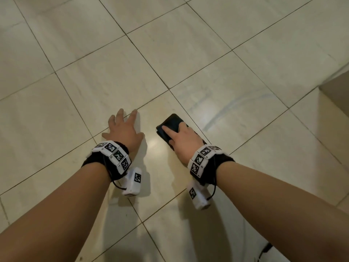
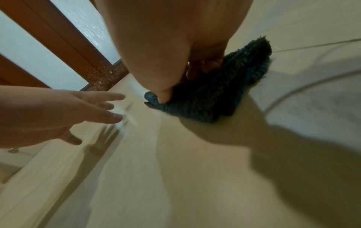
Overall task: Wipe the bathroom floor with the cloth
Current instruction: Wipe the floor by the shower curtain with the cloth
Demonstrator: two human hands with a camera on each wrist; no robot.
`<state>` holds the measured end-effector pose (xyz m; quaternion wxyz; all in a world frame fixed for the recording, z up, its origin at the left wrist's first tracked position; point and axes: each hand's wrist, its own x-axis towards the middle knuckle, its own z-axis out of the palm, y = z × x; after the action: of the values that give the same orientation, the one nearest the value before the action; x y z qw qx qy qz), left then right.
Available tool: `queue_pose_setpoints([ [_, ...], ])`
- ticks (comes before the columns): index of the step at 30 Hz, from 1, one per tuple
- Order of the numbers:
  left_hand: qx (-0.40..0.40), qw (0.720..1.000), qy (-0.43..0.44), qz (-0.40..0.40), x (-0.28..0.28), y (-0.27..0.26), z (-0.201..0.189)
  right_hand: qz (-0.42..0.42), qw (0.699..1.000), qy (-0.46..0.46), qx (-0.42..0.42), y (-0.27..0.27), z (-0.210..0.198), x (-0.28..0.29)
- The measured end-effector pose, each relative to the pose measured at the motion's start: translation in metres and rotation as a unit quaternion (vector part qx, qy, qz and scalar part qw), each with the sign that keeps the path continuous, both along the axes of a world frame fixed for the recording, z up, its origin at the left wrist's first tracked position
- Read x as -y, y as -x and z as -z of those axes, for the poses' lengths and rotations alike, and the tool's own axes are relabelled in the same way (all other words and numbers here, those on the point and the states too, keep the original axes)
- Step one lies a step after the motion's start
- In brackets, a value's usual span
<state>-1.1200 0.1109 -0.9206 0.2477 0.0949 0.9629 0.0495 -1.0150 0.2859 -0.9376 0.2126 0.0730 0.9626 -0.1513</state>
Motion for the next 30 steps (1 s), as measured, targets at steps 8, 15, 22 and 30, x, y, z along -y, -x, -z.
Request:
queue_pose_setpoints([
  [8,0.032,0.999,0.027,-0.02,-0.012,0.019,0.01,0.116,0.993,-0.006,-0.025,0.076,0.003,-0.099],
  [15,0.023,0.999,0.023,-0.021,-0.012,0.018,0.012,0.187,0.981,-0.051,-0.009,0.125,0.008,-0.149],
  [22,0.023,0.999,0.014,-0.022,-0.015,0.018,0.013,0.132,0.991,-0.028,-0.02,0.115,-0.001,-0.105],
  [30,0.019,0.999,0.03,0.012,-0.009,0.022,0.013,-0.01,1.0,-0.009,-0.008,0.055,-0.005,-0.001],
])
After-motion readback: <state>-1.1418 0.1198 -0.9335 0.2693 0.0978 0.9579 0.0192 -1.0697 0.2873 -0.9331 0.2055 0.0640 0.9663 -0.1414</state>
